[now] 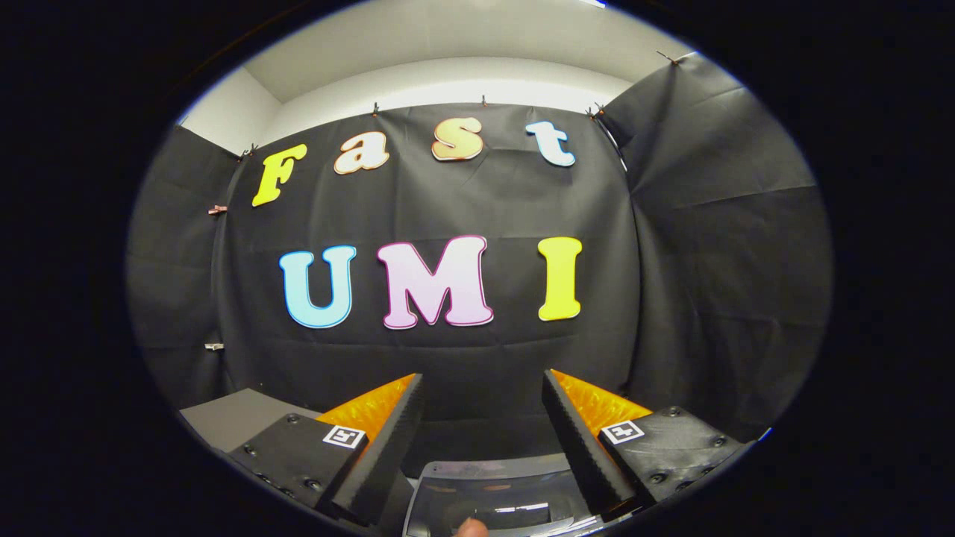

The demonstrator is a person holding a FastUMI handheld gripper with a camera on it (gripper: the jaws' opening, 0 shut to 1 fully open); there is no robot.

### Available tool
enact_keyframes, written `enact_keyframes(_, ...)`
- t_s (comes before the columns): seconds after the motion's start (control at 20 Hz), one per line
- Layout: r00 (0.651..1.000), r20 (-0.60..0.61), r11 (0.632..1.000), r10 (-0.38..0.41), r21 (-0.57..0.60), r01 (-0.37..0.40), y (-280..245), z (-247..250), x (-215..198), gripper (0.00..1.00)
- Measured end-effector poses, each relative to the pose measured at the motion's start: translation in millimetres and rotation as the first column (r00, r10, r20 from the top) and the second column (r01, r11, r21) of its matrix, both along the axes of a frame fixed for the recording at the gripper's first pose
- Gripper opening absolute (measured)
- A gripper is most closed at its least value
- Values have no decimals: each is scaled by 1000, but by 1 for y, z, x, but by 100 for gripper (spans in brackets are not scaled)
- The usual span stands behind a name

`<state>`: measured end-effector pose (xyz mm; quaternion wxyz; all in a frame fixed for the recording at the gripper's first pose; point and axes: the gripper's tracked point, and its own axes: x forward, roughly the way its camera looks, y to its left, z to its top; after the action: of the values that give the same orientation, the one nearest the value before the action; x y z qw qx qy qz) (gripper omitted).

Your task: Put the clothes into the washing machine and then close the washing machine lid.

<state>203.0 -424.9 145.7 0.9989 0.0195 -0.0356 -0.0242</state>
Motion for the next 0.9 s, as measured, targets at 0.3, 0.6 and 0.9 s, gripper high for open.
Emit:
enact_keyframes(0.3,1000,29,999,12,-35,-11,-1,20,-10,99)
enact_keyframes(0.6,999,25,998,31,-48,-29,5,23,-11,99)
enact_keyframes(0.9,999,-3,997,46,-55,-46,12,17,-9,99)
